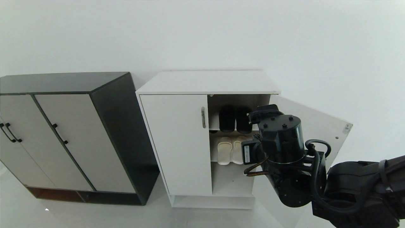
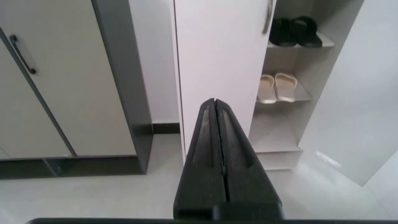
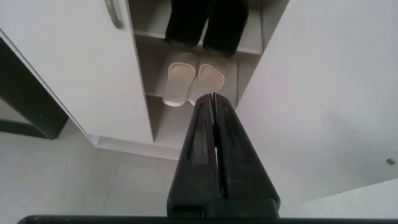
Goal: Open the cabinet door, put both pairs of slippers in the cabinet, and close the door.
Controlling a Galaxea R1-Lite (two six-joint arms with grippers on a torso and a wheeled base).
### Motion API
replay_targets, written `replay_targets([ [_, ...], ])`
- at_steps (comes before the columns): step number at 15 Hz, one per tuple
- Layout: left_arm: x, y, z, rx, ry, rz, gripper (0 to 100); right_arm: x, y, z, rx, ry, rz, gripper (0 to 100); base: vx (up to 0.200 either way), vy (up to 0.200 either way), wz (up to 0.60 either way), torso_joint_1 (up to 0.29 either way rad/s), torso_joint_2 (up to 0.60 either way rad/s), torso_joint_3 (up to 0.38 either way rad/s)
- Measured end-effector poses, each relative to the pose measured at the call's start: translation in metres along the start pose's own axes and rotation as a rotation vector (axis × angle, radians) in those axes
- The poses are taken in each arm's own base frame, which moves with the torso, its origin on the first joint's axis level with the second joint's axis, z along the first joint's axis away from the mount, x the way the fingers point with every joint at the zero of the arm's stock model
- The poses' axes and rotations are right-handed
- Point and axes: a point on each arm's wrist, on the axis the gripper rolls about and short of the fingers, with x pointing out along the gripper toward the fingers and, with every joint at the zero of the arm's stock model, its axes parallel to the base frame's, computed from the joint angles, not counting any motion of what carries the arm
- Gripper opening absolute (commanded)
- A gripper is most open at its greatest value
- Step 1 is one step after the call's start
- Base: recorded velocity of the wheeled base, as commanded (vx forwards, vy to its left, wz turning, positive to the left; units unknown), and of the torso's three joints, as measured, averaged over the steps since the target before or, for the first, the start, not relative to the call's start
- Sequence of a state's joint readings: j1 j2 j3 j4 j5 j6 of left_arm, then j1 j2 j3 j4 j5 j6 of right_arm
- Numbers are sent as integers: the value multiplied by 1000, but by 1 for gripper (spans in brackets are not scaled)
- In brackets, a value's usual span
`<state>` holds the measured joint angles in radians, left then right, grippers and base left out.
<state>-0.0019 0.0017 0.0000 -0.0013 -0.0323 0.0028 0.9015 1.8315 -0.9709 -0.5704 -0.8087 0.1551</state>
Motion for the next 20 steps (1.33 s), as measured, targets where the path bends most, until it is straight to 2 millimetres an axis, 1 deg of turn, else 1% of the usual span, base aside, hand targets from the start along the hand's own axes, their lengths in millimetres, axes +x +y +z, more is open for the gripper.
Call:
replay_targets([
  [9,0,0,0,0,-1,-1,0,2,-3,-3,-18,7,-10,0,0,0,0,210,-507,-299],
  [16,0,0,0,0,0,-1,0,3,-4,-6,-37,16,-13,0,0,0,0,23,-53,-31],
  [20,0,0,0,0,0,-1,0,3,-3,-7,-39,20,-6,0,0,0,-600,2,-2,2],
])
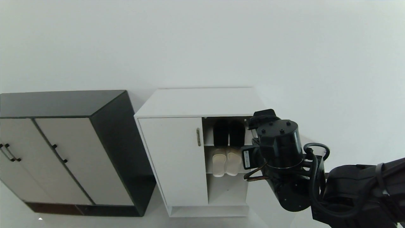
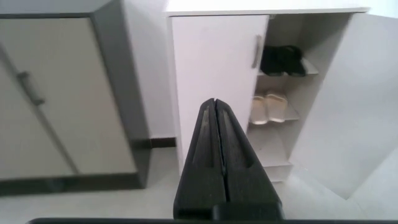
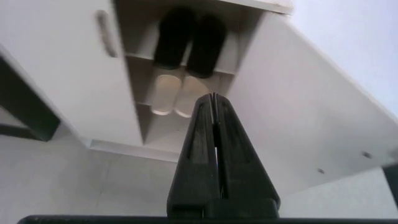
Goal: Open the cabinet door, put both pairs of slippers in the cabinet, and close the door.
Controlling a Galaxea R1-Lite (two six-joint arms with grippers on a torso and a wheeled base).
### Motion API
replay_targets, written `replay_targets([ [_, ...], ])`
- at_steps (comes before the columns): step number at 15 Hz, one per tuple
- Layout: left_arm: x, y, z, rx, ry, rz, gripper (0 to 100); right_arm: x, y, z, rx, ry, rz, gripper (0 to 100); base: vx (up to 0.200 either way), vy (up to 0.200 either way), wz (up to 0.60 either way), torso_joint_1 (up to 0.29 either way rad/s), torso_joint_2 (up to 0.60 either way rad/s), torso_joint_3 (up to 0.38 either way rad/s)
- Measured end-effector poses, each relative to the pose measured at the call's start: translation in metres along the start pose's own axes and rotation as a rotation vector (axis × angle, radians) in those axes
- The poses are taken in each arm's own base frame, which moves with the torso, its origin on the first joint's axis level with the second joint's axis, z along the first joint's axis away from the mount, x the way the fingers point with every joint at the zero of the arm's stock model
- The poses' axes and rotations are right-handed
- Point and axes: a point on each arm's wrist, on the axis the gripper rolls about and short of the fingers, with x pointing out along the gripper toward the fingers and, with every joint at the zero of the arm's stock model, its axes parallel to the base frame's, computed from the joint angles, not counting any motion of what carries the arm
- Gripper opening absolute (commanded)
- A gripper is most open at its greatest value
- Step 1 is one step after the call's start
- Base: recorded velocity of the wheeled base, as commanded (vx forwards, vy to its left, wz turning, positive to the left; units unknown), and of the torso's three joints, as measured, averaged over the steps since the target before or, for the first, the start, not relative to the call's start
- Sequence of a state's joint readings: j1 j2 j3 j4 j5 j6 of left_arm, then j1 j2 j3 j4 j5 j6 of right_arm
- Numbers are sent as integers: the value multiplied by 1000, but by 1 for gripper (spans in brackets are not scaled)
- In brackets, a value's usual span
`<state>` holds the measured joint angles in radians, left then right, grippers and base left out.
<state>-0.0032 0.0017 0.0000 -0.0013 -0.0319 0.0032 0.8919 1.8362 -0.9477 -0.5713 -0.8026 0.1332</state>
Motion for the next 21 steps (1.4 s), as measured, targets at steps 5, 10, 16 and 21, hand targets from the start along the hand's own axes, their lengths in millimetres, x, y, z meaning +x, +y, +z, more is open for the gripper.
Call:
replay_targets([
  [5,0,0,0,0,0,0,0,7,-6,3,6,-13,-20,0,0,0,-360,4,3,-1],
  [10,0,0,0,0,0,0,0,33,-27,22,49,-62,50,0,0,0,0,0,0,0],
  [16,0,0,0,0,0,-1,0,76,-60,66,129,13,35,0,-100,0,0,5,0,-2],
  [21,0,0,0,1,0,-1,0,120,-74,74,180,8,-12,0,0,0,0,0,0,0],
])
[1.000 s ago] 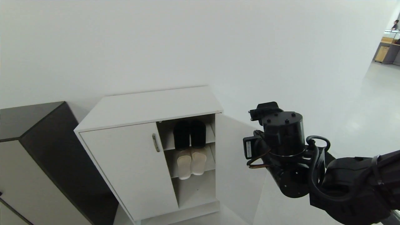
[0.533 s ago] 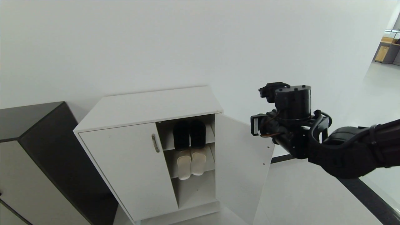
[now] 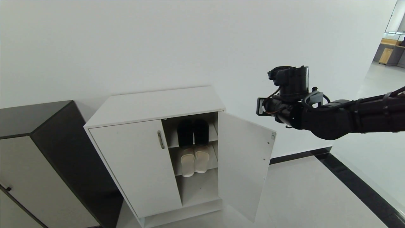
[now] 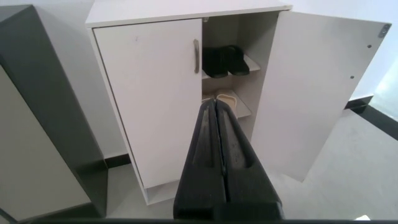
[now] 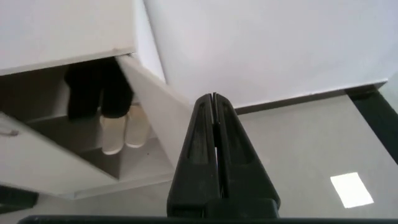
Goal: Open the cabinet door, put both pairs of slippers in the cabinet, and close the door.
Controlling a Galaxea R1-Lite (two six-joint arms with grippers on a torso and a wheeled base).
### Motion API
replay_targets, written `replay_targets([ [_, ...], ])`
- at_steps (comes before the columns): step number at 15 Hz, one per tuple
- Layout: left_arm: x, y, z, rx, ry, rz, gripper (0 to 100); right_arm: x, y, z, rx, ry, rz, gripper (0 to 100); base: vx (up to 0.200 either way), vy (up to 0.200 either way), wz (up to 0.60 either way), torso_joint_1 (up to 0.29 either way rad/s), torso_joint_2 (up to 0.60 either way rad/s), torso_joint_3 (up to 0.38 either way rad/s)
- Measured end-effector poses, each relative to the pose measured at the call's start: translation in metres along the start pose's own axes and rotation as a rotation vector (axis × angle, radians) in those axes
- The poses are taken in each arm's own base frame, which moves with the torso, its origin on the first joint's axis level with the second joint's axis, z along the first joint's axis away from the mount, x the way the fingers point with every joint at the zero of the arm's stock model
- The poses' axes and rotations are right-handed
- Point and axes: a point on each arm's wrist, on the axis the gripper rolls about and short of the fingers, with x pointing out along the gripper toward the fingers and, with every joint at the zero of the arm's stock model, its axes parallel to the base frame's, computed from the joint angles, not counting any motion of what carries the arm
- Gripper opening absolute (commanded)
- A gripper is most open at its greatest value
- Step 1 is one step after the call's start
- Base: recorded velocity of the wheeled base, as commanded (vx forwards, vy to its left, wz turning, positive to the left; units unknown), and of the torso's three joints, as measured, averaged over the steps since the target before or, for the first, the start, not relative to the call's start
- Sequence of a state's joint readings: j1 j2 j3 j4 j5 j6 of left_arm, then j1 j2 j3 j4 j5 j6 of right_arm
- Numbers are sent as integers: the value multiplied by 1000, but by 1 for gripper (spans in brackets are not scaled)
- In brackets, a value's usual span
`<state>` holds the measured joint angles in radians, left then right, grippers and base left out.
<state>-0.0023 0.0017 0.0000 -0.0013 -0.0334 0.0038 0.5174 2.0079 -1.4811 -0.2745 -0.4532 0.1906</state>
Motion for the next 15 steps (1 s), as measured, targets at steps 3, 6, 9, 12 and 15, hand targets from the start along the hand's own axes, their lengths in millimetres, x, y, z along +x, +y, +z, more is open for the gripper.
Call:
replay_targets([
  [3,0,0,0,0,0,-1,0,29,-7,-9,6,16,-10,0,0,0,0,0,0,0],
  [6,0,0,0,0,0,0,0,49,-10,-21,5,36,-31,0,0,0,0,0,0,0],
  [9,0,0,0,0,0,0,0,62,-11,-33,2,57,-44,0,0,0,0,0,0,0],
  [12,0,0,0,0,0,-1,0,71,-12,-44,-8,80,-53,0,0,0,0,0,0,0],
  [15,0,0,0,0,0,-1,0,76,-11,-52,-15,97,-56,0,0,0,0,0,0,0],
])
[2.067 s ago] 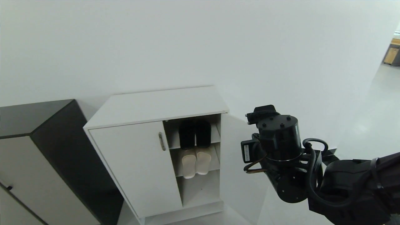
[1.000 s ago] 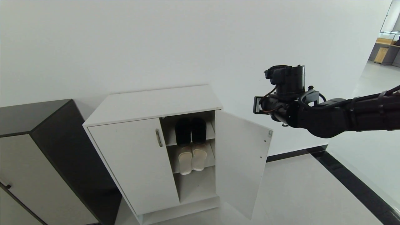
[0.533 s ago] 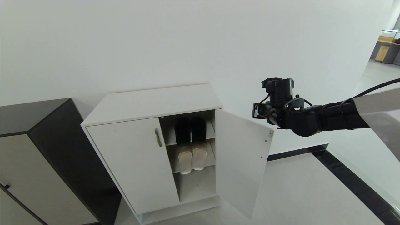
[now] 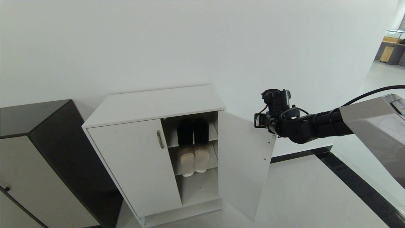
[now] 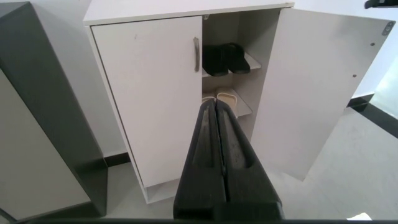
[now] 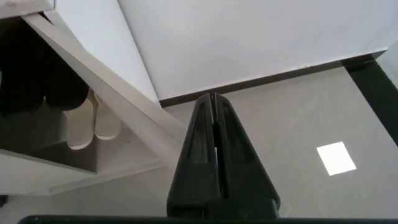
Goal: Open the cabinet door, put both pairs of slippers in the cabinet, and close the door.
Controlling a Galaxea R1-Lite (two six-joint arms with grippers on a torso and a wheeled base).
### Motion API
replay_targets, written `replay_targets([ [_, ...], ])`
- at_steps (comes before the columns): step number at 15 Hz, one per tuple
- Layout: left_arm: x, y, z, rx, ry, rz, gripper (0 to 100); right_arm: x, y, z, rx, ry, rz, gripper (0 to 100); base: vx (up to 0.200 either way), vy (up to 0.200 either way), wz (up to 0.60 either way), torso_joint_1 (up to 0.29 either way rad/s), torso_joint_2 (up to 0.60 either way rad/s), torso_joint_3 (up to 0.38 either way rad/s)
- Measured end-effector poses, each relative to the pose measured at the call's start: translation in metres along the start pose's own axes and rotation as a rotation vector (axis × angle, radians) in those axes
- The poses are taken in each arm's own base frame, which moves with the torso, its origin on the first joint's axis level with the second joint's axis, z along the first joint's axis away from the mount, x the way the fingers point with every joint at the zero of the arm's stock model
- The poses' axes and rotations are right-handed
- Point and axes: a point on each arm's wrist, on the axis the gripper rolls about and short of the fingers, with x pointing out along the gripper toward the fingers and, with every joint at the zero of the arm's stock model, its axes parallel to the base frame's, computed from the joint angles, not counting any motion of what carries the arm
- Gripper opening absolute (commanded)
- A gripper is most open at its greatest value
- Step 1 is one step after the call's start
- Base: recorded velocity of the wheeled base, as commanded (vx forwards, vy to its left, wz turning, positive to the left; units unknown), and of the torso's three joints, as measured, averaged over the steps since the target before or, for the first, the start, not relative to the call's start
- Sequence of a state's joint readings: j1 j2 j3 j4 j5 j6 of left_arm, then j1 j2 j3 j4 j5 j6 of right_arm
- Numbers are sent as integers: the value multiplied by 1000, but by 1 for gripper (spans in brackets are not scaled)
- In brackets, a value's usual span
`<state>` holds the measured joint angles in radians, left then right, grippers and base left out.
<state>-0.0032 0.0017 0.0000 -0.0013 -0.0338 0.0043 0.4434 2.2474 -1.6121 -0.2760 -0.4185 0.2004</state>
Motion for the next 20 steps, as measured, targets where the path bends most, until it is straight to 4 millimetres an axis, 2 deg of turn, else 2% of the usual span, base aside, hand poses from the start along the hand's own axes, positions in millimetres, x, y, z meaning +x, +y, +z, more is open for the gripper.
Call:
replay_targets([
  [16,0,0,0,0,0,1,0,6,1,-15,-12,37,-13,0,0,0,0,0,0,0],
  [18,0,0,0,0,0,1,0,0,4,-18,-13,49,-3,0,0,0,0,0,0,0],
  [20,0,0,0,0,0,1,0,-15,13,-25,-30,68,22,0,0,0,0,0,0,0],
])
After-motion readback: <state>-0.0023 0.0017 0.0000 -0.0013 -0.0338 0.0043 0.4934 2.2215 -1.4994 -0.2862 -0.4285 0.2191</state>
